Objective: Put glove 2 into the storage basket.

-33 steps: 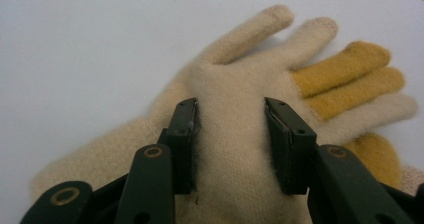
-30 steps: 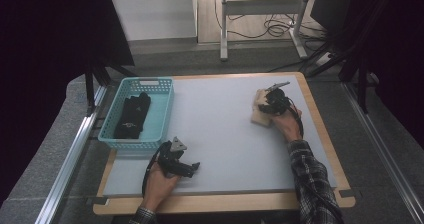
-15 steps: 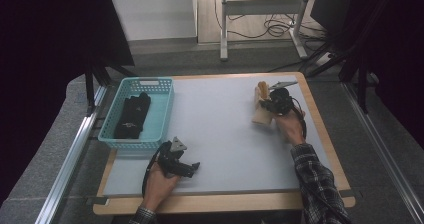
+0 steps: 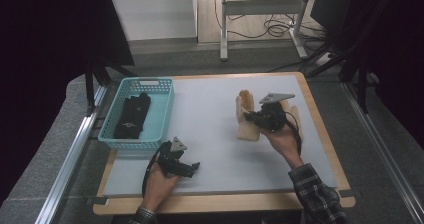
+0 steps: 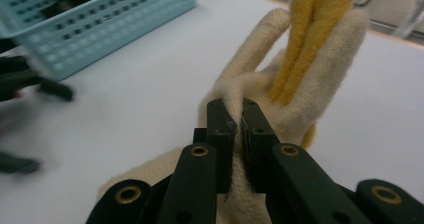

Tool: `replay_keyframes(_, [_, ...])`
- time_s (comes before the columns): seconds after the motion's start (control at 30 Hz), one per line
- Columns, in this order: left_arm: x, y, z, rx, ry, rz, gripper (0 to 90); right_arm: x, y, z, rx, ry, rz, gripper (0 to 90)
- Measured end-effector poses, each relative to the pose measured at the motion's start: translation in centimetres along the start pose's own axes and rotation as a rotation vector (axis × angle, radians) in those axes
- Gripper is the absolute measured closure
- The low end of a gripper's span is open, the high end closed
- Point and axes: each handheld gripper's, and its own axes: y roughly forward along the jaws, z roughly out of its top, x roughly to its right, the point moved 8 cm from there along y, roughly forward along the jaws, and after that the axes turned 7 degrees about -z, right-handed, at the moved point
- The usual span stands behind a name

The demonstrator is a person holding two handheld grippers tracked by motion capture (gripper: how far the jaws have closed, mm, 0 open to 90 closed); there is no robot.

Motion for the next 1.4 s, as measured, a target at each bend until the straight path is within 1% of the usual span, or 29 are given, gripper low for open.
replay_keyframes(0.03, [0.0, 0.0, 0.0, -0.001, 0.003, 0.0, 0.9, -0.6, 0.0, -0.2, 0.003, -0.007, 0.007, 83.9])
replay_keyframes(0.07, [0.0, 0.0, 0.0, 0.0, 0.003, 0.0, 0.9, -1.6, -0.1, -0.7, 0.003, -0.008, 0.025, 83.8])
replay_keyframes(0.1, [-0.1, 0.0, 0.0, -0.004, 0.007, 0.002, 0.9, -2.2, 0.0, -1.1, 0.001, -0.008, 0.036, 83.8])
replay_keyframes(0.13, [-0.1, 0.0, 0.0, -0.004, 0.006, 0.001, 0.9, -3.0, 0.2, -1.7, -0.004, -0.011, 0.05, 83.6])
replay_keyframes(0.2, [0.0, 0.0, 0.0, 0.0, 0.003, 0.002, 0.9, -4.0, 0.6, -2.9, -0.016, -0.015, 0.059, 83.5])
replay_keyframes(0.33, [0.0, 0.0, 0.0, -0.003, 0.005, 0.0, 0.9, -5.4, 1.9, -5.3, -0.038, 0.005, 0.089, 81.9])
replay_keyframes(0.37, [0.0, 0.0, 0.0, -0.002, 0.004, 0.0, 0.9, -5.6, 2.1, -5.7, -0.045, 0.005, 0.094, 79.7])
replay_keyframes(0.43, [0.0, 0.0, 0.0, -0.002, 0.003, 0.0, 0.9, -6.2, 2.9, -6.7, -0.075, -0.001, 0.101, 67.6])
replay_keyframes(0.47, [0.0, 0.0, 0.0, -0.002, 0.004, 0.0, 0.9, -6.3, 3.2, -7.0, -0.08, -0.01, 0.102, 62.1])
replay_keyframes(0.57, [0.0, 0.0, 0.0, -0.006, 0.007, 0.0, 1.0, -6.3, 3.1, -6.8, -0.071, -0.026, 0.086, 52.3])
replay_keyframes(0.6, [0.0, 0.0, 0.0, -0.006, 0.007, 0.0, 0.9, -6.0, 2.9, -6.4, -0.063, -0.03, 0.079, 50.0])
replay_keyframes(0.67, [-0.1, -0.1, 0.0, -0.007, 0.01, 0.001, 0.9, -5.4, 2.5, -5.8, -0.046, -0.031, 0.062, 48.6])
replay_keyframes(0.7, [-0.1, -0.1, 0.0, -0.007, 0.009, 0.0, 0.9, -5.1, 2.4, -5.6, -0.042, -0.028, 0.055, 48.6])
replay_keyframes(0.73, [-0.1, -0.1, 0.0, -0.007, 0.009, 0.0, 0.9, -4.5, 2.2, -5.4, -0.04, -0.029, 0.042, 48.6])
replay_keyframes(0.8, [0.0, 0.0, 0.0, -0.006, 0.007, -0.001, 0.9, -3.8, 2.0, -5.4, -0.04, -0.027, 0.026, 49.3])
replay_keyframes(0.9, [0.0, 0.0, 0.0, -0.006, 0.007, -0.001, 0.9, -2.7, 1.8, -5.6, -0.046, -0.013, 0.014, 55.9])
replay_keyframes(1.03, [0.0, 0.0, 0.0, -0.006, 0.007, 0.0, 1.0, -1.3, 1.3, -5.8, -0.053, -0.007, -0.007, 61.1])
replay_keyframes(1.13, [0.0, 0.0, 0.0, -0.006, 0.007, -0.001, 0.9, 0.3, 0.8, -6.0, -0.054, 0.011, -0.033, 64.8])
replay_keyframes(1.3, [0.0, 0.0, 0.0, -0.006, 0.006, 0.0, 1.0, 3.5, -0.1, -6.4, -0.063, 0.051, -0.094, 71.0])
replay_keyframes(1.37, [0.0, 0.0, 0.0, -0.006, 0.006, 0.0, 0.9, 5.1, -0.7, -6.8, -0.073, 0.067, -0.129, 73.3])
replay_keyframes(1.4, [0.0, 0.0, 0.0, -0.007, 0.007, -0.001, 0.9, 6.1, -1.1, -7.0, -0.077, 0.077, -0.15, 74.5])
